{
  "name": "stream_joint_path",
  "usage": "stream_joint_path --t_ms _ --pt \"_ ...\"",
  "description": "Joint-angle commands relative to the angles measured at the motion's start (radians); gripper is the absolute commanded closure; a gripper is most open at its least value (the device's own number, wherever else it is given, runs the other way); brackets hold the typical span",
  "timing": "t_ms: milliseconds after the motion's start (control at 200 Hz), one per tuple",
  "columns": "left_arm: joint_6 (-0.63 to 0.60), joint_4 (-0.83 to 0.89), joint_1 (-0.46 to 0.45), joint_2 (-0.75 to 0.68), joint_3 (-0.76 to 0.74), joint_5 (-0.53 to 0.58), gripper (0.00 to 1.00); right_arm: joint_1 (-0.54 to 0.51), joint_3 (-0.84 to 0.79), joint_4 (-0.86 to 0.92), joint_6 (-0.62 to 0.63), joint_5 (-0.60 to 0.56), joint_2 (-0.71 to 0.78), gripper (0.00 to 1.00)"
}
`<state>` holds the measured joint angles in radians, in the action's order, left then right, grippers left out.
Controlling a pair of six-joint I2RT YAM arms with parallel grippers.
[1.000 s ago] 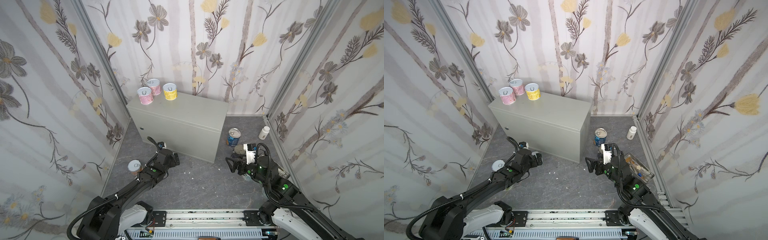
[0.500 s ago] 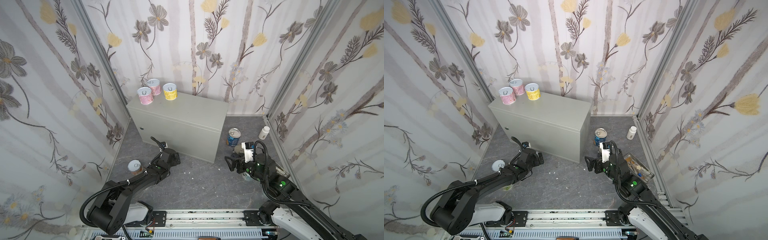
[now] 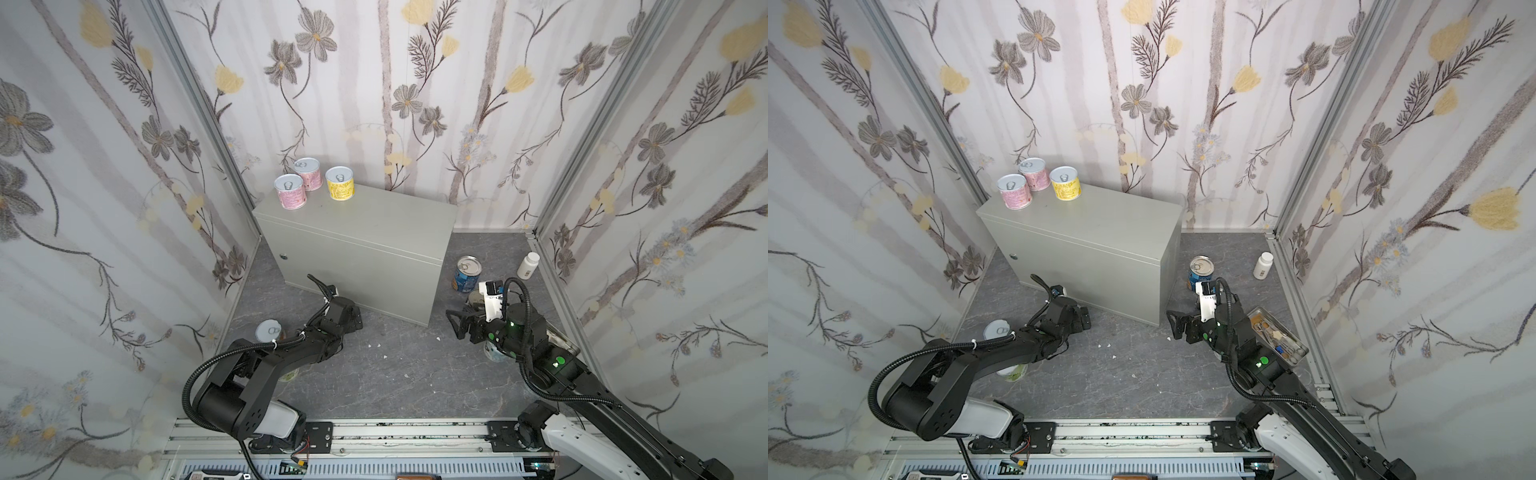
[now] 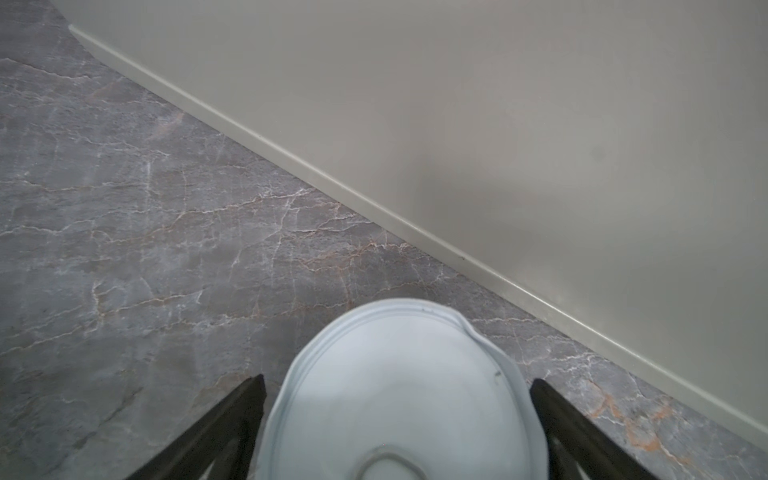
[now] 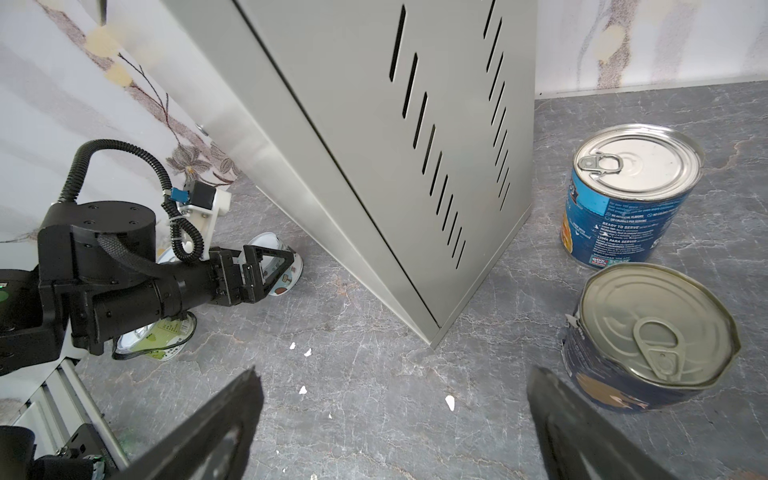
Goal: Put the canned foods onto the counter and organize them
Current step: 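Close left gripper on the rim of a white-lidded floor can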
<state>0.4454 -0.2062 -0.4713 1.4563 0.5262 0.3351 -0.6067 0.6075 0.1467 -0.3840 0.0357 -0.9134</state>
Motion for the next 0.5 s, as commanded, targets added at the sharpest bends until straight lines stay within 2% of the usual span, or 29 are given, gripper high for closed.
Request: stream_joint_path --t_ms 0,330,495 --pt "0.021 -0.053 0.002 0.019 0.001 0.000 0.00 0.002 -0.002 -0.066 0.007 0.018 -0.013 0.00" --pt "0.031 -0.085 0.002 0.080 0.011 0.013 0.00 0.006 -0.014 -0.082 0.007 0.023 -0.027 0.00" --pt "0.031 -0.093 0.002 0.113 0.024 0.012 0.04 0.011 -0.018 -0.084 0.012 0.024 -0.028 0.00"
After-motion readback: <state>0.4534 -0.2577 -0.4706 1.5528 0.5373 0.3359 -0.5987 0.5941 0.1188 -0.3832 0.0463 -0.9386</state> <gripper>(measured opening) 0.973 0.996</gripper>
